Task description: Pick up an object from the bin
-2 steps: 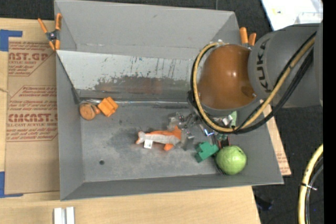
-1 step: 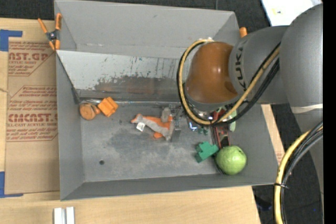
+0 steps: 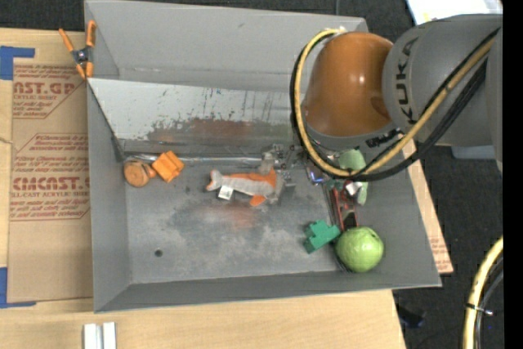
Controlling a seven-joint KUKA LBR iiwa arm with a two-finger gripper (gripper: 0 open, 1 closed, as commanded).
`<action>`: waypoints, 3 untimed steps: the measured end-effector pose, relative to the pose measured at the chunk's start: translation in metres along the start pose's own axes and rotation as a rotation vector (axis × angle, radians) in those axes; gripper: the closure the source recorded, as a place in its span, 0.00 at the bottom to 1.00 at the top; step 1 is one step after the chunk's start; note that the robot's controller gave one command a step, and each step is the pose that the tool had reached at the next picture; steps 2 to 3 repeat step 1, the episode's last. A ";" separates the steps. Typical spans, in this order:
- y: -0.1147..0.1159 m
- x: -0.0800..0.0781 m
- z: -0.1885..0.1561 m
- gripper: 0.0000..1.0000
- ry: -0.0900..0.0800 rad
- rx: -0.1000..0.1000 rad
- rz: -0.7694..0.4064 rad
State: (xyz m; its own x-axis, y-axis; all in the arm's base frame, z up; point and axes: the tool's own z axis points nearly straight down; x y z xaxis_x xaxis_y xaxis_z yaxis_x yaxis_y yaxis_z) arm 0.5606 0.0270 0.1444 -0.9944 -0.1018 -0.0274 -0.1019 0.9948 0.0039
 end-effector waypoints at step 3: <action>0.009 -0.014 -0.049 1.00 -0.001 -0.002 0.111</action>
Offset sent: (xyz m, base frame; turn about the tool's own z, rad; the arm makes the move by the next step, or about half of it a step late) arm 0.0053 0.0263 0.0727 0.0042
